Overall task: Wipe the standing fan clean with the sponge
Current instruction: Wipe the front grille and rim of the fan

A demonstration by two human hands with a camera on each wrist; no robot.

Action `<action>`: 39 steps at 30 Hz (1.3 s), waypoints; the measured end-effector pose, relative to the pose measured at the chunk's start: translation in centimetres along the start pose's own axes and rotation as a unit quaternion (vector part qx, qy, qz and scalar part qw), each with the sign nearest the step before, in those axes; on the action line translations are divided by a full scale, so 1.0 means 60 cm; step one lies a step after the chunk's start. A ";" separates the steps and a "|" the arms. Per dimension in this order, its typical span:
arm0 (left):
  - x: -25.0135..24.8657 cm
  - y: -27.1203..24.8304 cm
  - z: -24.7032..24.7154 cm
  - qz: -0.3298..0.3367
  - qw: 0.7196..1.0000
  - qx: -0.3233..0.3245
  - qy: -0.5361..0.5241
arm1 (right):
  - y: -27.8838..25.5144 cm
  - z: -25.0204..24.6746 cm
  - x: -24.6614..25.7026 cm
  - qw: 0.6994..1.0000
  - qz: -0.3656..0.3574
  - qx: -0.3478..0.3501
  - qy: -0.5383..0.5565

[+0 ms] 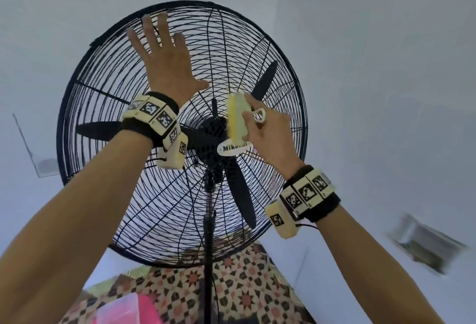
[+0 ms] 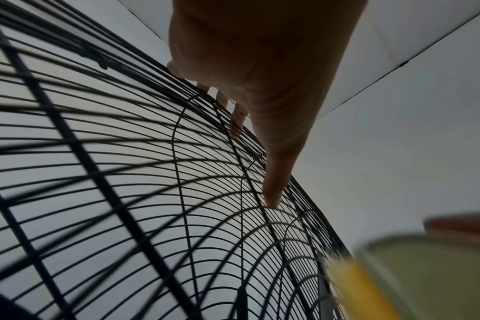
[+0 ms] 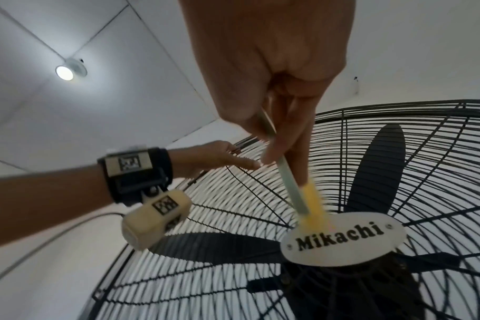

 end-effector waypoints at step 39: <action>0.101 -0.253 -0.026 -0.084 0.996 0.012 -0.032 | -0.098 0.051 -0.052 0.990 0.024 -0.057 -0.129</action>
Point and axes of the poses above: each hand's wrist, its own y-axis towards the middle knuckle, its own z-axis out of the palm, x = y × z, the point moved 7 cm from there along y, towards the middle knuckle, and after that the axes turned 13 degrees about -x, right-handed, at the moved point
